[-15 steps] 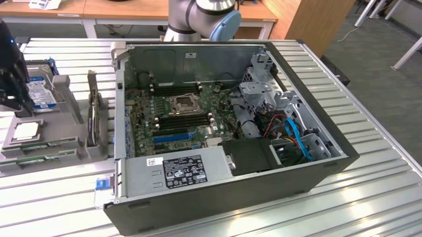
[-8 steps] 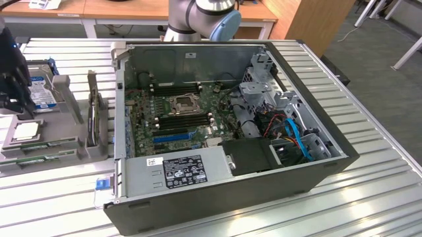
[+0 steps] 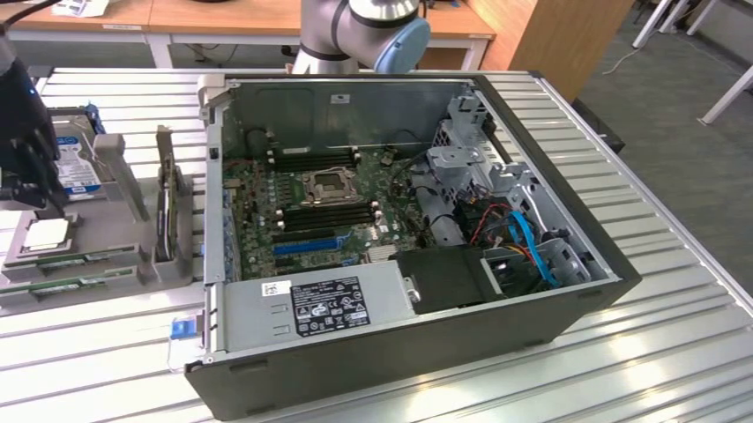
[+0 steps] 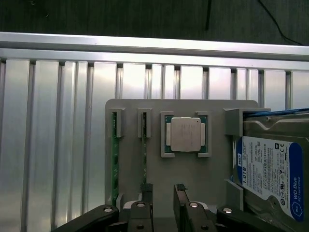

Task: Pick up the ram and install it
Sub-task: 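Pick up the ram and move it above insertion slot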

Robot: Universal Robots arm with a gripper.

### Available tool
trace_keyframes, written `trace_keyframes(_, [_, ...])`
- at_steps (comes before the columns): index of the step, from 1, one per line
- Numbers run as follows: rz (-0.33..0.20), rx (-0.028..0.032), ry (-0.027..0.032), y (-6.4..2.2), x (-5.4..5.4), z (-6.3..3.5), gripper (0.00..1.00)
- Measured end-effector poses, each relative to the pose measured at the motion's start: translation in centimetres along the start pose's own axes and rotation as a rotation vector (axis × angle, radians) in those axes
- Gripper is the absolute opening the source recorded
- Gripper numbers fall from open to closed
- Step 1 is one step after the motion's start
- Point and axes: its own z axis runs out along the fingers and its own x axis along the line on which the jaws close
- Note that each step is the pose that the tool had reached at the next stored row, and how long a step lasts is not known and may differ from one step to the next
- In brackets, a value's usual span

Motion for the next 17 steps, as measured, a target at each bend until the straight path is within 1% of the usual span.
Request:
trace_keyframes(12, [0.000, 0.0001, 0.0000, -0.06, 0.0, 1.35, 0.31])
trace_keyframes(17, [0.000, -0.0002, 0.0001, -0.06, 0.0, 1.45, 0.31])
